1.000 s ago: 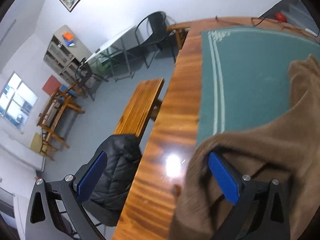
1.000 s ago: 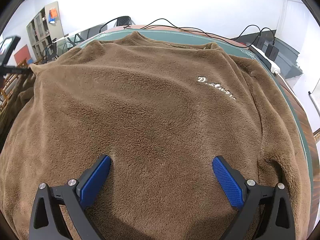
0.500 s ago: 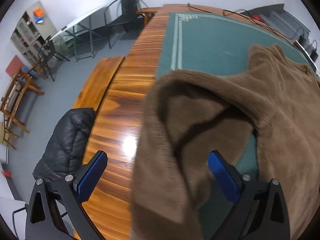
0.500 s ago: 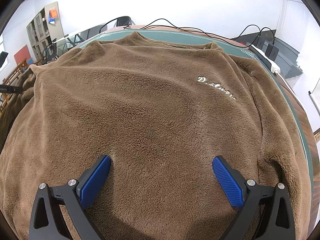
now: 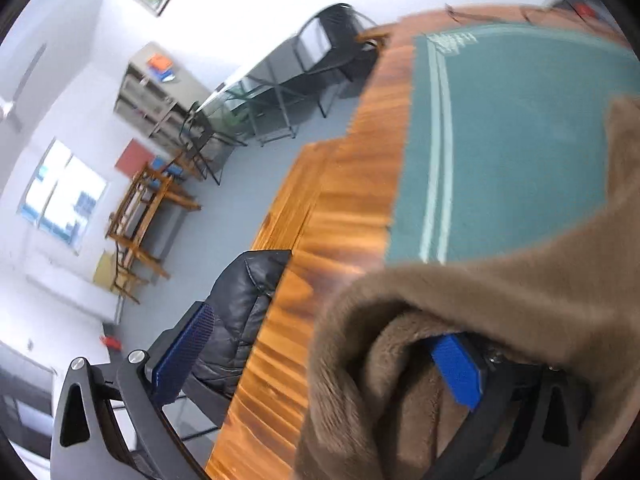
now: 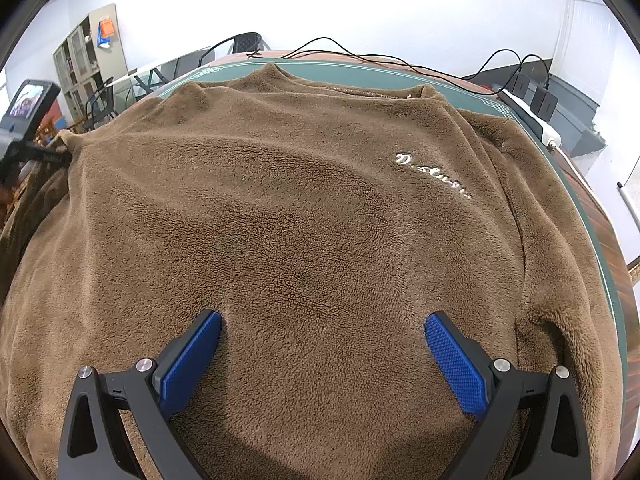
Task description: Fold clothes
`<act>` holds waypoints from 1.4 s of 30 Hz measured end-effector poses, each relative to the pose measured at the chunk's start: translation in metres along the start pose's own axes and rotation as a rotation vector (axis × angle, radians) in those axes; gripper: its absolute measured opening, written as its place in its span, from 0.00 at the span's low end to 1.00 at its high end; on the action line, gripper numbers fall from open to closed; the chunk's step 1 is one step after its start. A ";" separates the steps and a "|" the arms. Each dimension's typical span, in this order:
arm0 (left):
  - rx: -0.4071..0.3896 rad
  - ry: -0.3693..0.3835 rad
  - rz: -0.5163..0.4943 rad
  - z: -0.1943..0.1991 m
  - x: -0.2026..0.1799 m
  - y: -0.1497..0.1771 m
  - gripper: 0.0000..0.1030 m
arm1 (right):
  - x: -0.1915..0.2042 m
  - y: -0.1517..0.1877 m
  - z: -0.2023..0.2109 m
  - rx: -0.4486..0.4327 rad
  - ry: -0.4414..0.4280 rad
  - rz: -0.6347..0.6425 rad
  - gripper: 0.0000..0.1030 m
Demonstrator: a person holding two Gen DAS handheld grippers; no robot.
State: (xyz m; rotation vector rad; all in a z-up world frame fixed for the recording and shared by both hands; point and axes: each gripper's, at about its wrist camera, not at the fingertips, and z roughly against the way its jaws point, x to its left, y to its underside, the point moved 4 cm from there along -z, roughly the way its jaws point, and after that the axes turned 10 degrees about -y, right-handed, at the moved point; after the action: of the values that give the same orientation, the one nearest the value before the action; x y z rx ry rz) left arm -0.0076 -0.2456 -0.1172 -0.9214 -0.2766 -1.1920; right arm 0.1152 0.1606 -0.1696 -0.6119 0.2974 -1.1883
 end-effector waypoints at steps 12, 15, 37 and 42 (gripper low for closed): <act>0.034 0.214 -0.228 0.020 -0.002 0.025 1.00 | 0.000 0.000 0.000 0.000 -0.003 -0.002 0.99; 0.011 0.353 -0.187 0.042 0.007 0.023 1.00 | -0.001 0.000 0.000 -0.001 -0.003 -0.002 0.99; -0.021 0.408 -0.148 0.033 -0.139 -0.087 1.00 | -0.001 0.000 -0.001 -0.001 -0.004 -0.001 0.99; -0.094 0.335 -0.149 0.030 -0.143 -0.095 1.00 | -0.001 0.000 0.000 -0.001 -0.003 0.000 0.99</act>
State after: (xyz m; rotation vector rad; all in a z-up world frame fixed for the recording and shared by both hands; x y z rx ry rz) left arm -0.1387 -0.1335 -0.1446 -0.7756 -0.0198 -1.4842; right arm 0.1146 0.1619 -0.1701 -0.6151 0.2952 -1.1872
